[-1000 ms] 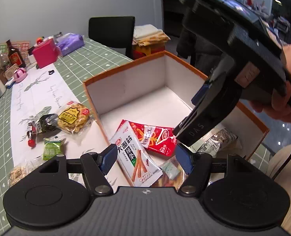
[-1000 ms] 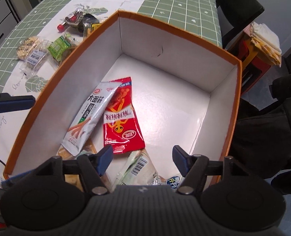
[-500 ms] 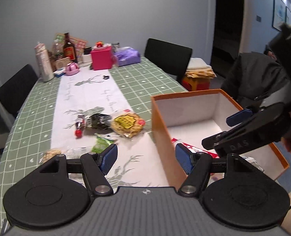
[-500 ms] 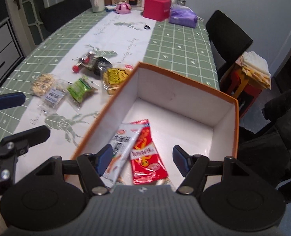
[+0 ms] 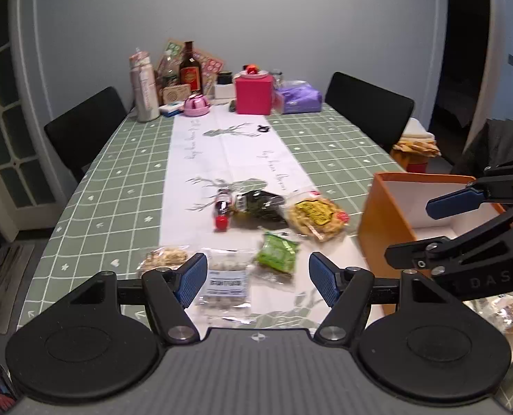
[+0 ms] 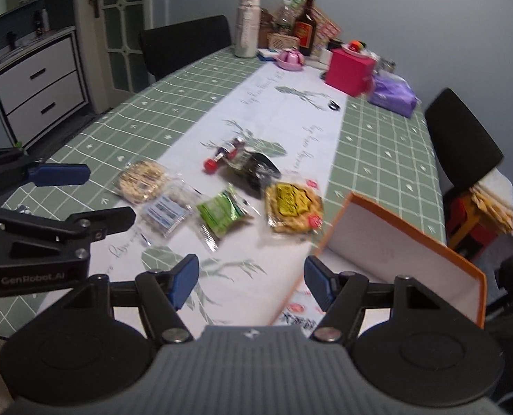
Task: Organize snacks
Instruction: 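Withdraw both tools from the box back toward the table, then grasp the yogurt hawthorn-ball packet with the left tool while the right tool grasps the green raisin bag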
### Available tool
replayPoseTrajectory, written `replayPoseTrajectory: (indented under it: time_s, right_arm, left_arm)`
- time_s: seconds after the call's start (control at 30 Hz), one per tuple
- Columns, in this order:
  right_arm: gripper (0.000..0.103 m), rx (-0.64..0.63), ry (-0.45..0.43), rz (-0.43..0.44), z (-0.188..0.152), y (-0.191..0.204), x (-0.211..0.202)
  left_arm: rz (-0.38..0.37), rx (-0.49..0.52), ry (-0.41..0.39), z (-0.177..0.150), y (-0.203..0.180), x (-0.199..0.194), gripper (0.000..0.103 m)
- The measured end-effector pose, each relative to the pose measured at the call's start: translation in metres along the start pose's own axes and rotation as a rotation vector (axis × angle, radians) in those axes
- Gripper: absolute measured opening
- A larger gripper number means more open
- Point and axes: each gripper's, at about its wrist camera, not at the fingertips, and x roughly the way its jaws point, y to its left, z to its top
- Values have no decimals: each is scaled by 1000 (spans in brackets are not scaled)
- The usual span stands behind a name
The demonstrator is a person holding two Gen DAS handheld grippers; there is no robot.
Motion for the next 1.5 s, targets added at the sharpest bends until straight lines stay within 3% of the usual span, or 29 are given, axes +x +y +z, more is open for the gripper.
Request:
replayPoseTrajectory:
  time_s: [0.23,0.33,0.53,0.7,0.87,1.23,1.3,1.37,1.43,1.5]
  right_arm:
    - [65,-37,71,16,14,13,46]
    - [59,-28,118,25,15,15,67]
    - [56,52,167,48,18,14,100]
    - [56,198,203,74,22,4,125]
    - [56,291,255,82,24,-4,155]
    - [56,331,311,99,27,4,197]
    - [49,328,304,94,26,4,199]
    - [33,311,306,90,27,5,199]
    - [15,307,308,92,27,4,199]
    - [6,300,309,96,26,3,198]
  left_arm:
    - [23,-52,49,-13,32,27,79]
    - [32,-64,84,-20,39,42,79]
    - [21,-93,129,-29,45,69,79]
    - [21,-69,171,-37,40,93,80]
    - [18,-86,187,-41,40,110,86]
    - [-12,-82,229,-45,38,134,88]
    - [-7,-71,229,-46,38,135,88]
    - [0,-54,225,-47,37,136,87]
    - [2,-48,221,-47,36,135,81]
    - [-8,-38,217,-48,35,134,72]
